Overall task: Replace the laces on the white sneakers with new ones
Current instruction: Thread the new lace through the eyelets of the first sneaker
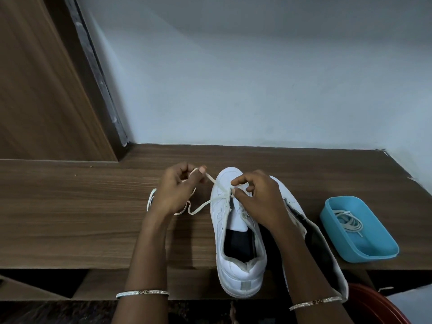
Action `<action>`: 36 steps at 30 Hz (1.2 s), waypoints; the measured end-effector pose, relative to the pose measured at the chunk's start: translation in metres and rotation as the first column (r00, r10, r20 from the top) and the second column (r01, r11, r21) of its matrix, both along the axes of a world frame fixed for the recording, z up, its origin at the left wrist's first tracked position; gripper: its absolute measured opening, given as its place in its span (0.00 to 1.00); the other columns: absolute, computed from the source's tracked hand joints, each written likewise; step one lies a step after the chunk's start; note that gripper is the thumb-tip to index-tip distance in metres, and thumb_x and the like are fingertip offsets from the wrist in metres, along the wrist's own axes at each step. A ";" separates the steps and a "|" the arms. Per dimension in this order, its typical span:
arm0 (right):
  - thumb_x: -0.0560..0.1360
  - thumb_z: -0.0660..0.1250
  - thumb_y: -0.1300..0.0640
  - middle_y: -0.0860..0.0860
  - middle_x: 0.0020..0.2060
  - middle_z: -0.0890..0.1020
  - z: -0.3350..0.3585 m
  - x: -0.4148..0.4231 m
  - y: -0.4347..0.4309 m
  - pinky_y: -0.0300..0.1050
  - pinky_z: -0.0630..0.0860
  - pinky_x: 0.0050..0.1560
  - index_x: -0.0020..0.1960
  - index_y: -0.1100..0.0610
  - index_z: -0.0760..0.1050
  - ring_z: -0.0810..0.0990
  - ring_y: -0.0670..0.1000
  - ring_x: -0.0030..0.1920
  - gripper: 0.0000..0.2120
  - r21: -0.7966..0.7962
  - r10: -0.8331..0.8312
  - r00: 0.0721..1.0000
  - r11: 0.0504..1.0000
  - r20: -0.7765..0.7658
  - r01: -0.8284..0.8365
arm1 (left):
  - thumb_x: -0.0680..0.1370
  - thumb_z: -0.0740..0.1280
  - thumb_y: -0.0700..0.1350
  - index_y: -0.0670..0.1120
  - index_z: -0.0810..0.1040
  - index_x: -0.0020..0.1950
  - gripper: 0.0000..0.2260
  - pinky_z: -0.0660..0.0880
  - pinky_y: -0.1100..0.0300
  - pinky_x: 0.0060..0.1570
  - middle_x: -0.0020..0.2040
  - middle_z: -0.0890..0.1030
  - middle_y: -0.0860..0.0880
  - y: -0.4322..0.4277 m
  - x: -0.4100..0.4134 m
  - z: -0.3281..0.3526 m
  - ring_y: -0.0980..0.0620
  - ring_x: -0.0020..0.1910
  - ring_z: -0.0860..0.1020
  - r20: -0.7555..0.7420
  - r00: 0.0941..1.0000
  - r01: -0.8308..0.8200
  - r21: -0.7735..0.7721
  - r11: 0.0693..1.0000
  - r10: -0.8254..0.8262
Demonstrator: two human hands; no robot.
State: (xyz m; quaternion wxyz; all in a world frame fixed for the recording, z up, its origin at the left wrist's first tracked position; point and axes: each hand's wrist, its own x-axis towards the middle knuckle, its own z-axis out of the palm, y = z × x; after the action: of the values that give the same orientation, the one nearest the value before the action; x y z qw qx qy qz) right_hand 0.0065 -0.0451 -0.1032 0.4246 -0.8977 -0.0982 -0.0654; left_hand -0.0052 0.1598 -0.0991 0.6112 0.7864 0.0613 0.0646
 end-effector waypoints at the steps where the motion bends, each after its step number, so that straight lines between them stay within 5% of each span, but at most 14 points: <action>1: 0.72 0.74 0.55 0.44 0.45 0.80 0.003 -0.001 0.004 0.35 0.69 0.41 0.44 0.48 0.83 0.77 0.42 0.41 0.03 0.043 -0.019 1.000 0.999 0.020 0.018 | 0.79 0.68 0.53 0.40 0.82 0.44 0.16 0.73 0.51 0.46 0.38 0.84 0.46 -0.002 -0.002 0.007 0.52 0.38 0.78 0.015 0.999 0.035 -0.103 0.994 -0.034; 6: 0.73 0.74 0.48 0.48 0.39 0.84 0.019 -0.013 0.032 0.42 0.76 0.43 0.44 0.52 0.84 0.80 0.46 0.39 0.07 0.157 0.134 0.990 0.978 0.033 -0.137 | 0.80 0.65 0.43 0.34 0.80 0.51 0.11 0.80 0.57 0.43 0.41 0.84 0.40 -0.017 -0.011 0.029 0.47 0.42 0.84 0.039 0.984 0.166 -0.535 0.828 -0.172; 10: 0.74 0.73 0.52 0.52 0.38 0.85 0.016 -0.021 0.045 0.48 0.77 0.47 0.44 0.59 0.83 0.81 0.47 0.41 0.10 0.219 0.235 0.972 0.950 -0.027 -0.223 | 0.79 0.66 0.40 0.35 0.80 0.58 0.11 0.83 0.53 0.47 0.53 0.84 0.38 -0.021 -0.012 0.030 0.46 0.47 0.85 0.006 0.969 0.204 -0.588 0.783 -0.248; 14: 0.77 0.71 0.55 0.52 0.39 0.84 0.018 -0.022 0.045 0.49 0.77 0.49 0.44 0.59 0.83 0.82 0.48 0.43 0.07 0.257 0.244 0.968 0.941 -0.059 -0.221 | 0.79 0.66 0.39 0.35 0.80 0.59 0.11 0.83 0.52 0.49 0.54 0.84 0.38 -0.020 -0.008 0.026 0.44 0.51 0.84 -0.015 0.981 0.147 -0.582 0.800 -0.191; 18: 0.81 0.64 0.56 0.55 0.40 0.85 0.033 -0.020 0.026 0.36 0.77 0.44 0.45 0.64 0.82 0.84 0.48 0.42 0.13 0.553 0.316 0.920 0.821 -0.232 -0.143 | 0.79 0.68 0.38 0.39 0.84 0.49 0.05 0.79 0.55 0.44 0.41 0.85 0.40 -0.017 -0.003 0.011 0.49 0.38 0.83 -0.045 0.999 -0.043 -0.337 0.940 0.030; 20: 0.81 0.64 0.53 0.52 0.34 0.82 0.037 -0.016 0.011 0.36 0.72 0.40 0.39 0.58 0.81 0.82 0.47 0.40 0.16 0.625 0.287 0.906 0.780 -0.311 -0.033 | 0.78 0.70 0.38 0.42 0.84 0.44 0.05 0.78 0.56 0.42 0.36 0.84 0.45 -0.013 0.001 0.001 0.54 0.32 0.82 -0.071 0.982 -0.185 -0.174 0.967 0.176; 27: 0.77 0.66 0.48 0.46 0.25 0.70 0.044 0.002 -0.039 0.43 0.69 0.41 0.36 0.54 0.73 0.77 0.47 0.32 0.14 0.837 0.169 0.875 0.419 -0.453 0.352 | 0.71 0.69 0.45 0.52 0.77 0.47 0.06 0.81 0.43 0.47 0.37 0.84 0.53 0.005 0.007 -0.023 0.46 0.42 0.84 -0.115 0.898 -0.416 0.096 0.904 0.425; 32: 0.79 0.64 0.45 0.44 0.23 0.69 0.044 0.010 -0.070 0.40 0.69 0.41 0.36 0.51 0.71 0.74 0.44 0.29 0.16 0.885 0.101 0.886 0.173 -0.452 0.432 | 0.75 0.67 0.43 0.52 0.78 0.44 0.04 0.79 0.47 0.50 0.37 0.83 0.55 0.009 0.005 -0.031 0.47 0.42 0.83 -0.111 0.883 -0.434 0.181 0.883 0.457; 36: 0.80 0.63 0.45 0.44 0.24 0.70 0.042 0.012 -0.079 0.40 0.68 0.40 0.37 0.51 0.73 0.72 0.43 0.27 0.15 0.894 0.037 0.896 0.088 -0.443 0.439 | 0.78 0.66 0.50 0.49 0.80 0.43 0.08 0.71 0.56 0.43 0.40 0.84 0.50 0.006 0.004 -0.030 0.46 0.47 0.80 -0.117 0.871 -0.424 0.309 0.851 0.477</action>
State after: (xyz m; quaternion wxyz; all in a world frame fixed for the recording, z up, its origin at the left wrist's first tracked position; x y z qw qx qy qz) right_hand 0.0188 -0.1243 -0.0607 0.9052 -0.3870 0.1754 -0.0097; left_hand -0.0009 0.1656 -0.1289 0.4554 0.8290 0.2930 0.1394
